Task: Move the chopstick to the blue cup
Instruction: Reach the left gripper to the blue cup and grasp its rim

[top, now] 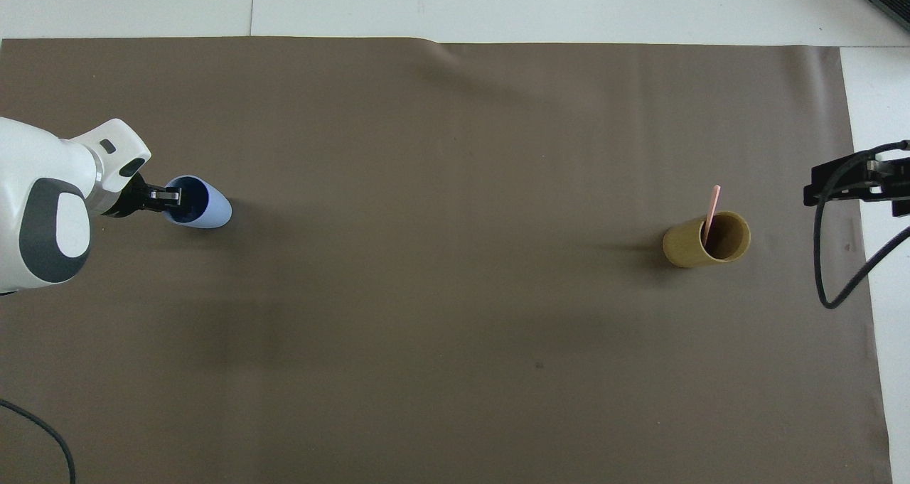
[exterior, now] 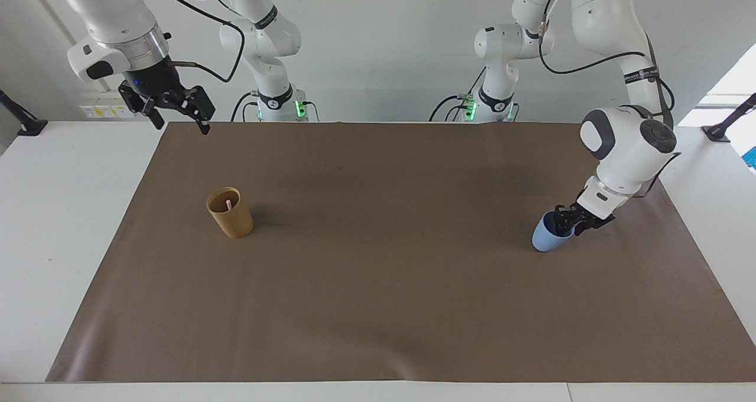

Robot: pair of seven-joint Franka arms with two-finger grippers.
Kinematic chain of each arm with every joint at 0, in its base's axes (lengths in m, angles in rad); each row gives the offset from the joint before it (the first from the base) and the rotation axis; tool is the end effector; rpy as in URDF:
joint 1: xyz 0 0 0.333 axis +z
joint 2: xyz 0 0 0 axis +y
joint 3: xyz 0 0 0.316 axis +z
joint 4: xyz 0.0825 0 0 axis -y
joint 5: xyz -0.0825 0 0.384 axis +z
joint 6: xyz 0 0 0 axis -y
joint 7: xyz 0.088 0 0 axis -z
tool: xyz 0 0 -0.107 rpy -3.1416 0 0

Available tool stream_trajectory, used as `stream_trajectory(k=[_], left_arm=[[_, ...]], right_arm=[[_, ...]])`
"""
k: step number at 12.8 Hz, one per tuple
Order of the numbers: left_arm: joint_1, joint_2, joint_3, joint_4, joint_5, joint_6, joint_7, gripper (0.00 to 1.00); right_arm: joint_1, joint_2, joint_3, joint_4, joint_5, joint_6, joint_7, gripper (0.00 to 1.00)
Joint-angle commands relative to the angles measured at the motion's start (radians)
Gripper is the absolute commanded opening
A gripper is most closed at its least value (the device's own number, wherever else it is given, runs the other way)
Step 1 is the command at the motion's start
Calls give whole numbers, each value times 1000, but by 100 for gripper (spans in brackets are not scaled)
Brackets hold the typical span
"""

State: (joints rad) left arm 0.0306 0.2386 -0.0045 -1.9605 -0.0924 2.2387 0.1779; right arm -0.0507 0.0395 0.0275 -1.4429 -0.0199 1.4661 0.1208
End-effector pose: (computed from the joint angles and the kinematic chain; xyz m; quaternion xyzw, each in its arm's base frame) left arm 0.6061 0.0132 0.3583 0.9980 -0.0479 0.0235 0.0351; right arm 0.5562 -0.0156 0.6532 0.9973 -0.0729 -0.0077 0.0098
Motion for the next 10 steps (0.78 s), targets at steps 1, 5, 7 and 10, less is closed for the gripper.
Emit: stream_trajectory(k=[1,5,7,10], left_arm=[[-5,-13,6,-15,-29,-14,3,0],[-11,-24,3,15,-30,-46,0,0],[-23,-54,-3,38,-26,-106,-6,0],[-139,-65,-2,35,-6,-110,-157,0]], right_arm=[[-9,-27,0,-33,17,-6,-15,100],[-12,-27,0,-34,17,-6,-15,100],[-12,-32,2,-37,18,-6,-15,100],[-15,-32,2,-39,18,-6,-15,100]])
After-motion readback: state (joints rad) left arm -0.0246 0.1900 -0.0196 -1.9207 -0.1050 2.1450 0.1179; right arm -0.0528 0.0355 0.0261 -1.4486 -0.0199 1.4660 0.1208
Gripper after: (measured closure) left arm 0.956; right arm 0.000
